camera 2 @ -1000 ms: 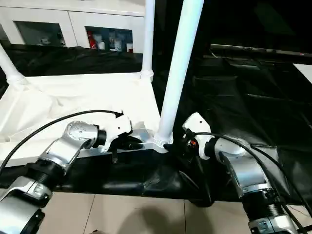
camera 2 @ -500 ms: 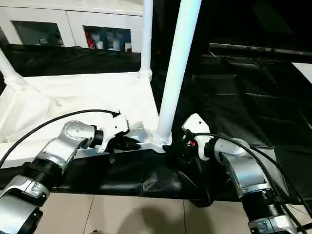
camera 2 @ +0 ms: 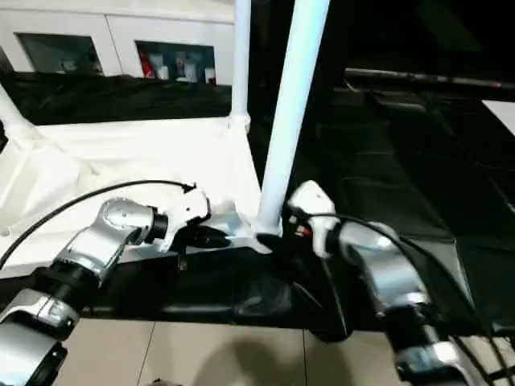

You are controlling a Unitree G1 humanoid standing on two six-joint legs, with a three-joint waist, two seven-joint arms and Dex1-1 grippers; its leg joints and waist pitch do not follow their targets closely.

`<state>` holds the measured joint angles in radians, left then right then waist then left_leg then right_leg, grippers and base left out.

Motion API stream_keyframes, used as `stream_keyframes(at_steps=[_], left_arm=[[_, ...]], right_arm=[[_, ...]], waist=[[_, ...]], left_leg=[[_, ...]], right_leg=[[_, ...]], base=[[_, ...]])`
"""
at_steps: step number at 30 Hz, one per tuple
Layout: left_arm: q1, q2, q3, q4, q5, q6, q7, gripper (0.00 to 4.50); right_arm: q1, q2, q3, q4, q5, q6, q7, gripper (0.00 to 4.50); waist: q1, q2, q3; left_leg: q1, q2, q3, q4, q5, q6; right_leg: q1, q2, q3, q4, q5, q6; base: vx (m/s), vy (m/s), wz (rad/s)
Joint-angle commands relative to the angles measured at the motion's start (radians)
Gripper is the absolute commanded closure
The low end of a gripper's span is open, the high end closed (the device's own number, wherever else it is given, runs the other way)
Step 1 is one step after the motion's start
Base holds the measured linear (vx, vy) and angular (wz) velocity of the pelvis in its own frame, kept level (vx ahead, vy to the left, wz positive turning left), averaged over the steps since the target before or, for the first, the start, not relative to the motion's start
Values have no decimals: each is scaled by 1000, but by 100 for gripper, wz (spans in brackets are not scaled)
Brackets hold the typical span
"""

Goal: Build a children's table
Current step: Rotate leg to tighten

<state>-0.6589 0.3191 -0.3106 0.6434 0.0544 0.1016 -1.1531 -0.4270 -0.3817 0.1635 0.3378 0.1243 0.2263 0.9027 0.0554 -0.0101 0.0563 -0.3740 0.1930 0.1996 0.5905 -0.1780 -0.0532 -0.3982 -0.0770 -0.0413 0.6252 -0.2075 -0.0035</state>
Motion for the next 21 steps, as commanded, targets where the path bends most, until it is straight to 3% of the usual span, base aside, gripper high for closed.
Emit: stream_keyframes(at_steps=[1, 5, 12, 21], left_arm=[[13, 8, -7, 7, 0, 0, -9, 449], [10, 9, -6, 13, 1, -2, -7, 450], [4, 13, 2, 24, 0, -3, 0, 450], [13, 18, 10, 31, 4, 2, 25, 450]], right_arm=[[-12, 0, -7, 21, 4, -11, 5, 56], [-15, 1, 0, 37, 2, -20, 16, 76], [-21, 7, -3, 64, 3, -33, 21, 152], [-11, 37, -16, 85, 13, -21, -8, 176]], waist=[[6, -9, -68], [7, -10, -69], [7, -10, -69], [4, -8, -68]], left_leg=[[13, 37, -18, -59, -143, 64], [13, 37, -18, -58, -147, 62], [12, 37, -18, -57, -141, 67], [12, 36, -18, -59, -153, 60]], right_leg=[[50, -63, 40, -69, -44, -265], [52, -64, 40, -69, -48, -265], [52, -65, 40, -68, -46, -266], [52, -63, 39, -69, -61, -264]], base=[[0, 0, 0], [0, 0, 0], [0, 0, 0], [0, 0, 0]])
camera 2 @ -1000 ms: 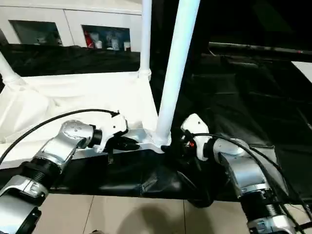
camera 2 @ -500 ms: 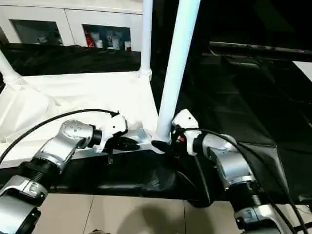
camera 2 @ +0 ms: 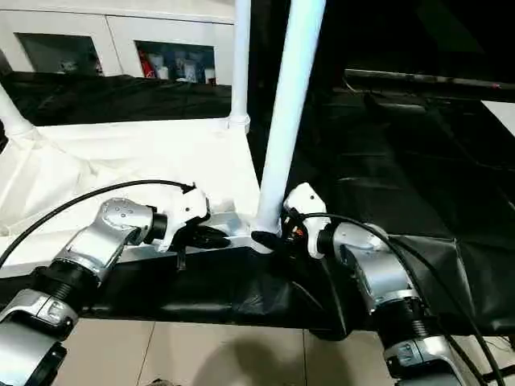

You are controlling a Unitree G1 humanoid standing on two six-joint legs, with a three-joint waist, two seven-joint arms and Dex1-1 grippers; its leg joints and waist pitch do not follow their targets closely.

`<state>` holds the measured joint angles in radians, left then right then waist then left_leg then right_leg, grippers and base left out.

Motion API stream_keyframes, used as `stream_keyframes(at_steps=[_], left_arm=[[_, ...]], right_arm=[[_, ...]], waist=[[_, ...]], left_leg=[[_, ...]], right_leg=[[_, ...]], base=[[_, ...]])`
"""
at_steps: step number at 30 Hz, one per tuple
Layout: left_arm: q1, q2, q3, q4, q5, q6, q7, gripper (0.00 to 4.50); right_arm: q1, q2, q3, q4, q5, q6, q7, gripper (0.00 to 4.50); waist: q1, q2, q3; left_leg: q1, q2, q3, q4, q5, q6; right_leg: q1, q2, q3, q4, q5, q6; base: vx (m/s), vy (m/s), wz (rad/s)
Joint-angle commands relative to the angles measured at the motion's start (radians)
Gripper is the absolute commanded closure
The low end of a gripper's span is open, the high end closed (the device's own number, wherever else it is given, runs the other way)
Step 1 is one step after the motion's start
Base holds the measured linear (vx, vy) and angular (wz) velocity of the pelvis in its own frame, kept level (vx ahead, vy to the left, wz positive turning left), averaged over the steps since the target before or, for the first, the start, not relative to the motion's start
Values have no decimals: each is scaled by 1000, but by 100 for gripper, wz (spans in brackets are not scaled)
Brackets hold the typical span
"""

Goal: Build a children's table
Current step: Rotate leg to tighten

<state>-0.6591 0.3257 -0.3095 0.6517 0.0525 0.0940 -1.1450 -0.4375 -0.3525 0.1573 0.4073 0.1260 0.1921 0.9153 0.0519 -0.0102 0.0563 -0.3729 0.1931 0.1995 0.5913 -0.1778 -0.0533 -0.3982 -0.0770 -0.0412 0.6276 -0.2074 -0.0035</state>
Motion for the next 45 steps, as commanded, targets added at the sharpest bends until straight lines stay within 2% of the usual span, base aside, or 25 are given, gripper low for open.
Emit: stream_keyframes(at_steps=[1, 3, 4, 5, 7, 8, 9, 13, 15, 17, 19, 21, 22, 23, 26, 29, 31, 32, 33, 34, 35, 36, 38, 40, 45], left_arm=[[12, 6, 12, 27, 7, 13, 31, 450], [-8, -39, 23, 73, 28, 24, 141, 450], [-13, -50, 24, 84, 33, 26, 165, 450], [-23, -74, 24, 104, 40, 33, 203, 450], [-55, -140, 27, 159, 55, 46, 313, 450], [-62, -155, 28, 170, 56, 50, 334, 450], [-83, -191, 30, 200, 58, 55, 382, 450], [-121, -250, 29, 256, 73, 49, 466, 450], [-138, -278, 25, 285, 85, 34, 489, 450], [-146, -282, 24, 297, 88, 22, 483, 450], [-151, -279, 24, 305, 90, 14, 472, 450], [-147, -258, 27, 300, 82, -4, 434, 450], [-140, -241, 26, 291, 78, -22, 402, 450], [-136, -229, 24, 286, 76, -34, 382, 450], [-102, -185, 30, 243, 42, -94, 260, 450], [-88, -165, 34, 227, 27, -120, 211, 450], [-58, -120, 28, 174, -2, -118, 101, 450], [-44, -100, 25, 146, -17, -111, 51, 450], [-21, -69, 23, 94, -52, -78, -43, 450], [-21, -69, 23, 94, -52, -78, -43, 450], [-14, -55, 23, 71, -67, -61, -85, 450], [-10, -49, 22, 62, -74, -53, -103, 450], [-2, -39, 22, 41, -87, -32, -138, 450], [2, -40, 24, 34, -90, -32, -146, 450], [17, -36, 24, -2, -92, -16, -155, 450]], right_arm=[[3, 16, -18, 19, 12, 19, -40, 176], [10, 88, -74, 68, 3, 34, -222, 176], [11, 104, -83, 77, 1, 36, -259, 177], [17, 136, -90, 78, -6, 36, -317, 177], [22, 210, -90, 81, -38, 32, -449, 177], [21, 226, -90, 83, -45, 30, -476, 178], [14, 265, -92, 95, -58, 25, -541, 178], [-14, 335, -106, 130, -72, 17, -646, 178], [-31, 365, -97, 141, -71, -8, -657, 178], [-31, 371, -86, 127, -62, -24, -618, 178], [-26, 370, -86, 112, -55, -37, -589, 108], [-22, 341, -84, 91, -49, -49, -543, 108], [-21, 314, -81, 79, -45, -53, -505, 90], [-21, 296, -80, 72, -41, -55, -478, 78], [-7, 173, -1, 1, -64, 6, -306, 57], [8, 117, 24, -45, -53, 27, -214, 33], [29, 26, 32, -104, -24, 50, -87, 33], [35, -6, 28, -121, -13, 58, -41, 33], [40, -49, 18, -134, 6, 73, 25, 33], [40, -49, 18, -134, 6, 73, 25, 33], [42, -71, 17, -136, 14, 80, 55, 33], [42, -78, 18, -135, 15, 79, 63, 33], [41, -89, 24, -138, 15, 81, 75, 33], [38, -89, 25, -135, 14, 82, 80, 33], [41, -93, 41, -144, 17, 95, 101, 33]], waist=[[7, -8, -67], [3, -4, -64], [1, -5, -62], [-2, -9, -63], [-2, -4, -61], [-3, -2, -61], [-3, -3, -60], [-3, -3, -58], [-2, 0, -59], [-1, -3, -60], [1, -3, -61], [2, -7, -59], [4, -13, -59], [4, -12, -60], [7, -16, -59], [7, -17, -63], [13, -17, -65], [14, -17, -66], [14, -12, -67], [15, -14, -67], [17, -11, -69], [17, -13, -70], [23, -9, -72], [28, -7, -70], [36, -11, -70]], left_leg=[[12, 36, -18, -60, -160, 57], [12, 35, -18, -62, -176, 44], [16, 34, -21, -66, -204, 22], [15, 34, -21, -67, -214, 10], [20, 34, -23, -70, -236, -4], [26, 35, -21, -71, -253, -14], [26, 34, -22, -71, -260, -16], [28, 32, -25, -75, -292, -14], [27, 34, -26, -78, -288, -7], [25, 33, -27, -80, -279, 1], [24, 34, -27, -81, -273, 6], [22, 34, -26, -81, -277, 13], [20, 34, -26, -81, -278, 19], [16, 34, -27, -81, -269, 23], [15, 35, -27, -78, -245, 37], [15, 35, -21, -73, -206, 57], [12, 37, -23, -72, -169, 68], [10, 38, -22, -70, -158, 76], [11, 40, -20, -68, -148, 89], [9, 40, -20, -69, -137, 96], [14, 42, -17, -66, -133, 98], [11, 42, -17, -66, -124, 99], [14, 45, -14, -62, -103, 101], [15, 44, -13, -62, -115, 98], [14, 43, -14, -62, -134, 83]], right_leg=[[50, -63, 39, -74, -73, -262], [46, -62, 40, -78, -107, -256], [45, -64, 38, -84, -164, -245], [47, -64, 39, -86, -198, -230], [41, -62, 40, -91, -228, -217], [34, -62, 43, -94, -241, -213], [34, -63, 43, -96, -250, -210], [33, -65, 43, -108, -311, -183], [36, -66, 41, -109, -299, -178], [40, -66, 40, -109, -275, -179], [41, -67, 40, -107, -262, -180], [40, -69, 40, -108, -271, -179], [42, -70, 39, -110, -290, -174], [46, -71, 39, -109, -294, -170], [48, -70, 38, -109, -278, -168], [47, -70, 40, -102, -225, -183], [54, -70, 39, -95, -178, -196], [55, -71, 40, -92, -154, -202], [50, -68, 40, -87, -113, -219], [53, -68, 38, -82, -85, -237], [48, -66, 37, -80, -68, -251], [50, -65, 37, -77, -56, -256], [46, -64, 38, -70, -12, -275], [43, -63, 37, -71, -15, -278], [46, -68, 39, -73, -52, -261]], base=[[0, 0, 0], [0, 0, 0], [0, 0, 0], [0, 0, 0], [0, 0, 0], [0, 0, 0], [0, 0, 0], [0, 0, 0], [0, 0, 0], [0, 0, 0], [0, 0, 0], [0, 0, 0], [0, 0, 0], [0, 0, 0], [0, 0, 0], [0, 0, 0], [0, 0, 0], [0, 0, 0], [0, 0, 0], [0, 0, 0], [0, 0, 0], [0, 0, 0], [0, 0, 0], [0, 0, 0], [0, 0, 0]])
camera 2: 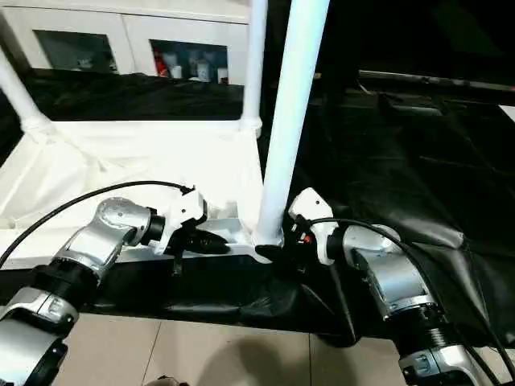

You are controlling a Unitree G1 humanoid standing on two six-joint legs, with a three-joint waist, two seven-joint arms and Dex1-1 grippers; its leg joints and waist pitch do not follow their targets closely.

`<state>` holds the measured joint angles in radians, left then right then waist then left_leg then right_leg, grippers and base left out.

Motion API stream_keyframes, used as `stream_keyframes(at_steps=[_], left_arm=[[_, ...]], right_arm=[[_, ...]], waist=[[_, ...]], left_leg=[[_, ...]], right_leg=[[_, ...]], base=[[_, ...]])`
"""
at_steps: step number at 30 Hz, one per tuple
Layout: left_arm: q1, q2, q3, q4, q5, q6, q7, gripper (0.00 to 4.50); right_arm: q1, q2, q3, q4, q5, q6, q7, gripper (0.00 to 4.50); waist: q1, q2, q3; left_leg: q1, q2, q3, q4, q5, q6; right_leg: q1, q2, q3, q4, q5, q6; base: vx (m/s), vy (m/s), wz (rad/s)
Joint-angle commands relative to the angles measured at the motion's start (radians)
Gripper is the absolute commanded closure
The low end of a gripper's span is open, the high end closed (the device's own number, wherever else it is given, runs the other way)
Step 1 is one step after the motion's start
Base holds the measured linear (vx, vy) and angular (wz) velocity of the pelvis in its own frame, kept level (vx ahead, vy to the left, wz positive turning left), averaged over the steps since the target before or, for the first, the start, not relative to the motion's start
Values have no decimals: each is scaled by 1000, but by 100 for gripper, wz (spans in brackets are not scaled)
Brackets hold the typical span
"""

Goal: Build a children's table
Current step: Rotate leg to tighten

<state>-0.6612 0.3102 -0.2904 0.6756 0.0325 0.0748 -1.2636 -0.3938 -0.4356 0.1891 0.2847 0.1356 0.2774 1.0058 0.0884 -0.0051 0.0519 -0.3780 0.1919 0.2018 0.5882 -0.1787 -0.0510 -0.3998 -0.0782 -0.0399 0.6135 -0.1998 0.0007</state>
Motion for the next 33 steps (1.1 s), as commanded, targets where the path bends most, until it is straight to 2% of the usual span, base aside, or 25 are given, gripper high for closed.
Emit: stream_keyframes(at_steps=[1, 2, 5, 7, 13, 14, 18, 21, 22, 23, 24, 25, 26, 27, 28, 30, 31, 33], left_arm=[[23, -18, 5, -36, -71, 9, -39, 450], [24, -18, 8, -37, -70, 10, -38, 450], [25, -19, 11, -37, -68, 11, -36, 450], [27, -20, 13, -42, -65, 16, -37, 450], [40, -17, 15, -61, -63, 30, -41, 450], [40, -17, 15, -60, -62, 31, -40, 450], [32, -26, 16, -28, -37, 17, 12, 450], [-6, -69, 23, 66, 22, 4, 183, 450], [-23, -92, 30, 102, 33, -1, 244, 450], [-23, -92, 30, 102, 33, -1, 244, 450], [-39, -112, 37, 130, 41, -3, 297, 450], [-63, -143, 41, 166, 56, -3, 375, 450], [-79, -165, 40, 186, 65, 2, 417, 450], [-106, -210, 41, 220, 74, 16, 496, 450], [-113, -222, 41, 227, 76, 20, 514, 450], [-121, -244, 33, 235, 84, 23, 539, 450], [-131, -261, 36, 250, 86, 22, 567, 450], [-147, -285, 39, 275, 93, 6, 606, 450]], right_arm=[[-1, -8, 11, -21, 4, 9, 14, 33], [-3, 1, 3, -16, 9, 9, 10, 59], [-4, 9, -4, -11, 16, 11, 6, 74], [-3, 11, -2, -12, 17, 12, 8, 111], [5, 16, -2, -17, 27, 12, 5, 146], [8, 18, -3, -17, 28, 12, 3, 155], [22, 57, -31, 0, 43, 14, -53, 173], [34, 131, -65, 40, 33, 15, -190, 175], [35, 164, -77, 62, 24, 7, -254, 175], [35, 164, -77, 62, 24, 7, -254, 176], [32, 196, -91, 84, 18, 1, -318, 176], [20, 248, -124, 119, 15, 8, -426, 176], [10, 283, -143, 143, 10, 15, -497, 176], [-10, 329, -146, 181, -23, 1, -600, 176], [-16, 339, -142, 191, -36, -7, -625, 176], [-29, 362, -138, 209, -49, -7, -665, 176], [-40, 378, -138, 220, -54, -7, -686, 176], [-54, 398, -129, 232, -64, -17, -692, 176]], waist=[[-1, -15, -66], [-1, -16, -66], [-1, -18, -67], [-1, -17, -67], [-1, -17, -68], [-1, -14, -68], [-2, -16, -67], [-7, -15, -63], [-9, -15, -63], [-9, -14, -64], [-8, -18, -64], [-11, -16, -60], [-14, -14, -58], [-14, -11, -58], [-19, -11, -57], [-22, -11, -58], [-26, -5, -57], [-28, -9, -57]], left_leg=[[19, 44, -16, -59, -129, 78], [19, 44, -16, -58, -124, 79], [18, 43, -15, -57, -117, 82], [19, 43, -16, -57, -118, 82], [18, 42, -16, -56, -110, 83], [18, 42, -16, -56, -108, 83], [18, 41, -16, -57, -121, 77], [19, 40, -17, -59, -152, 60], [23, 39, -17, -62, -173, 44], [23, 38, -18, -62, -179, 37], [22, 38, -20, -64, -181, 23], [25, 38, -19, -66, -195, 16], [27, 36, -20, -68, -220, 4], [28, 36, -22, -70, -232, -4], [29, 36, -24, -72, -245, -21], [31, 36, -25, -73, -254, -21], [29, 34, -25, -74, -257, -16], [32, 33, -24, -73, -266, -6]], right_leg=[[47, -66, 38, -59, -59, -262], [47, -66, 38, -59, -57, -260], [47, -64, 38, -58, -45, -260], [46, -65, 37, -58, -54, -258], [48, -64, 38, -56, -45, -257], [48, -64, 37, -56, -41, -258], [46, -64, 37, -59, -64, -253], [42, -64, 38, -66, -112, -245], [40, -64, 38, -72, -156, -235], [39, -66, 38, -73, -172, -231], [45, -67, 38, -75, -189, -221], [37, -65, 39, -79, -210, -213], [36, -66, 39, -84, -255, -203], [36, -68, 39, -86, -277, -199], [35, -68, 39, -89, -305, -187], [37, -68, 39, -93, -312, -177], [38, -67, 39, -93, -299, -179], [38, -66, 40, -97, -297, -178]], base=[[0, 0, 0], [0, 0, 0], [0, 0, 0], [0, 0, 0], [0, 0, 0], [0, 0, 0], [0, 0, 0], [0, 0, 0], [0, 0, 0], [0, 0, 0], [0, 0, 0], [0, 0, 0], [0, 0, 0], [0, 0, 0], [0, 0, 0], [0, 0, 0], [0, 0, 0], [0, 0, 0]])
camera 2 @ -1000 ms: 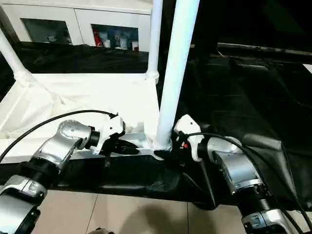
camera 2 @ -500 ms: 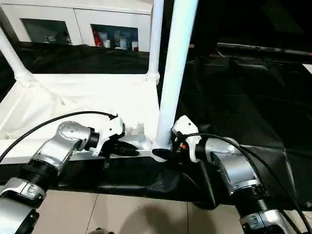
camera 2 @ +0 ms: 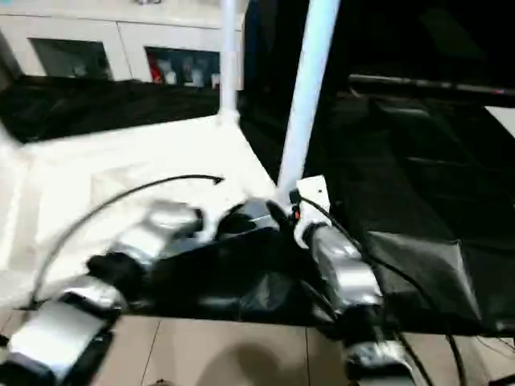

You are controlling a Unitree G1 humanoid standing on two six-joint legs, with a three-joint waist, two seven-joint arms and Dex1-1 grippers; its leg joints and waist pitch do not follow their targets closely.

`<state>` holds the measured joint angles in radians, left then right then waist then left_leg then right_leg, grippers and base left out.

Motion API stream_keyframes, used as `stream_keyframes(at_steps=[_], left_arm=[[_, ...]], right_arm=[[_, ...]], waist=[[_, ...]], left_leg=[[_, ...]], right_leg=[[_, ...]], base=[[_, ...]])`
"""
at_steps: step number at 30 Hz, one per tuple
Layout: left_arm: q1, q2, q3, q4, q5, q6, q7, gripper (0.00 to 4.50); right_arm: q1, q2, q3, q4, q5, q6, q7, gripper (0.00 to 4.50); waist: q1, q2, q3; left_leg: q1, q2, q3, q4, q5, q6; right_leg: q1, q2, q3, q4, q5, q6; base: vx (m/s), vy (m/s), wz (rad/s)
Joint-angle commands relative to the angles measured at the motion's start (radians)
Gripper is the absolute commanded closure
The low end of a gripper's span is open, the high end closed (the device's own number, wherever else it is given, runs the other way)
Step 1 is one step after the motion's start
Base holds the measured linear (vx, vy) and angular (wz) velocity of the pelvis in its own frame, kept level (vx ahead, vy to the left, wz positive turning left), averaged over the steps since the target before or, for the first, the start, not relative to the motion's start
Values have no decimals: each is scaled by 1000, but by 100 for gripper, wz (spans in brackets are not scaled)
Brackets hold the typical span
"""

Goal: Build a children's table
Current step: Rotate leg to tighten

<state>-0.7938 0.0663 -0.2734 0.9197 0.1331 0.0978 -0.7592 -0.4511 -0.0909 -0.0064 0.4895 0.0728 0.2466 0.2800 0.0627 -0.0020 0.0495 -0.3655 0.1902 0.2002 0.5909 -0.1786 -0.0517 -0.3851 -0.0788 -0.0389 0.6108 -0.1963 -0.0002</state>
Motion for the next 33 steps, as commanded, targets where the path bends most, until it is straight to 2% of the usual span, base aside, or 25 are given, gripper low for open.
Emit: stream_keyframes(at_steps=[1, 2, 4, 5, 7, 9, 10, 11, 12, 13, 15, 18, 20, 22, 26, 33], left_arm=[[-18, -46, 19, 38, -4, -27, 95, 450], [-22, -45, 15, 49, 0, -56, 83, 450], [-25, -43, 17, 60, 2, -71, 85, 450], [-23, -38, 22, 59, -7, -74, 62, 450], [-6, -19, 24, 38, -24, -94, -8, 450], [11, -2, 20, 16, -37, -106, -66, 450], [26, 12, 22, -9, -55, -109, -117, 450], [39, 26, 23, -29, -72, -112, -163, 450], [43, 31, 22, -35, -75, -113, -176, 450], [62, 59, 17, -61, -89, -124, -248, 450], [71, 75, 13, -72, -91, -129, -275, 450], [114, 140, 6, -152, -134, -101, -433, 450], [132, 178, -4, -203, -156, -61, -520, 450], [136, 192, -8, -216, -158, -49, -540, 450], [146, 217, -10, -246, -170, -24, -581, 450], [157, 237, 9, -281, -172, -6, -589, 450]], right_arm=[[0, 55, 79, 25, -5, 5, 55, 176], [4, 43, 116, -1, -6, -20, 139, 176], [7, 37, 133, -14, -6, -35, 179, 176], [13, 29, 131, -36, 16, -32, 223, 121], [19, -11, 127, -74, 47, -28, 287, 107], [22, -43, 127, -95, 61, -23, 330, 101], [25, -70, 123, -112, 75, -7, 365, 70], [28, -97, 124, -128, 85, 8, 403, 61], [29, -106, 125, -133, 87, 11, 414, 57], [36, -149, 131, -160, 97, 31, 477, 51], [40, -171, 134, -173, 101, 36, 507, 51], [52, -260, 138, -212, 119, 54, 629, 51], [55, -290, 144, -224, 121, 61, 685, 51], [58, -300, 148, -230, 124, 68, 703, 51], [63, -322, 165, -239, 129, 78, 746, 51], [73, -355, 205, -248, 112, 83, 793, 98]], waist=[[-2, -13, -56], [-1, -8, -56], [-1, -12, -57], [0, -12, -57], [4, -16, -57], [6, -17, -59], [6, -16, -59], [5, -21, -60], [6, -19, -61], [4, -18, -59], [3, -17, -59], [4, -16, -57], [5, -11, -57], [8, -8, -57], [20, -10, -57], [24, -15, -61]], left_leg=[[17, 35, -24, -75, -261, 1], [14, 35, -25, -76, -253, 7], [14, 35, -24, -75, -247, 17], [14, 36, -23, -74, -244, 22], [14, 36, -21, -72, -233, 37], [6, 37, -23, -72, -203, 54], [8, 37, -22, -71, -193, 61], [6, 37, -21, -70, -183, 69], [4, 37, -21, -69, -177, 71], [3, 38, -22, -70, -172, 73], [5, 39, -20, -69, -174, 77], [4, 43, -22, -71, -186, 74], [9, 48, -20, -73, -198, 68], [14, 50, -18, -73, -204, 59], [12, 48, -17, -75, -205, 41], [8, 45, -15, -69, -162, 54]], right_leg=[[26, -66, 38, -94, -296, -176], [28, -67, 38, -93, -284, -176], [28, -65, 38, -92, -264, -177], [29, -66, 37, -91, -258, -181], [31, -67, 38, -92, -251, -184], [38, -69, 37, -84, -214, -191], [36, -68, 36, -84, -204, -198], [38, -68, 35, -83, -193, -206], [40, -68, 35, -80, -185, -210], [40, -68, 34, -80, -185, -213], [36, -68, 35, -81, -191, -213], [38, -68, 34, -79, -206, -220], [31, -67, 35, -78, -219, -225], [25, -66, 36, -78, -216, -232], [27, -66, 37, -73, -191, -236], [30, -67, 38, -69, -148, -231]], base=[[0, 0, 0], [0, 0, 0], [0, 0, 0], [0, 0, 0], [0, 0, 0], [0, 0, 0], [0, 0, 0], [0, 0, 0], [0, 0, 0], [0, 0, 0], [0, 0, 0], [0, 0, 0], [0, 0, 0], [0, 0, 0], [0, 0, 0], [0, 0, 0]])
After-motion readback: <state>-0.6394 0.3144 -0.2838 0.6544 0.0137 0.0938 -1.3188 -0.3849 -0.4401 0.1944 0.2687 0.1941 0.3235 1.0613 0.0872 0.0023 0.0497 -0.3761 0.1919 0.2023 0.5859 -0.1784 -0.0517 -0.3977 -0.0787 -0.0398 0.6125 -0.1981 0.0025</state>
